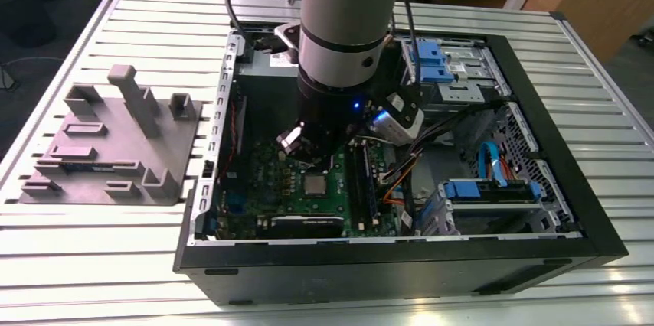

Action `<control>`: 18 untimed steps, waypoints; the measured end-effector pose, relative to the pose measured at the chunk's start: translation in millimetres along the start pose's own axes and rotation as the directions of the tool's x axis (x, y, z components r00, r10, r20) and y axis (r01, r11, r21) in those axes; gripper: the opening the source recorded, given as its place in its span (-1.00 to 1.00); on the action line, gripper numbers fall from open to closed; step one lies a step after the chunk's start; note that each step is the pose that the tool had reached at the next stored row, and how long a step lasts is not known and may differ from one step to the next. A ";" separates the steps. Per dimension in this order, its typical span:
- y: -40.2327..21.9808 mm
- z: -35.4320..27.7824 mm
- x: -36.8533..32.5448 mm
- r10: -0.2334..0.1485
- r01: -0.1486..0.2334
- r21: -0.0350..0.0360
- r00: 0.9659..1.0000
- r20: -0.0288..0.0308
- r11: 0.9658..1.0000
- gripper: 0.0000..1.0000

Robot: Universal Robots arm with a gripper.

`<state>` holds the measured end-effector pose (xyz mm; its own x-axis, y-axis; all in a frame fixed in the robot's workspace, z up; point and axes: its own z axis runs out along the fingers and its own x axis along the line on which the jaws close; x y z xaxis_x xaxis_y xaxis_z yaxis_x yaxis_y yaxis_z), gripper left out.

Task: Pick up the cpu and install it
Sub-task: 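Close the cpu cover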

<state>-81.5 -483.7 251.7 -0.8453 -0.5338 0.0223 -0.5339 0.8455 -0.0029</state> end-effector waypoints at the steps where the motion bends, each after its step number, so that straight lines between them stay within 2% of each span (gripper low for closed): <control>1: 0.0 0.0 0.0 0.000 0.000 0.000 1.000 0.000 1.000 -0.80; 13: 0.0 0.0 -0.1 -0.004 0.004 0.000 1.000 0.000 1.000 -0.80; 18: -0.3 0.1 -0.5 -0.047 0.047 0.001 0.999 0.000 0.999 -0.80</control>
<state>-80.9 -483.7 251.7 -0.8195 -0.5726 0.0222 -0.5728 0.8197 -0.0029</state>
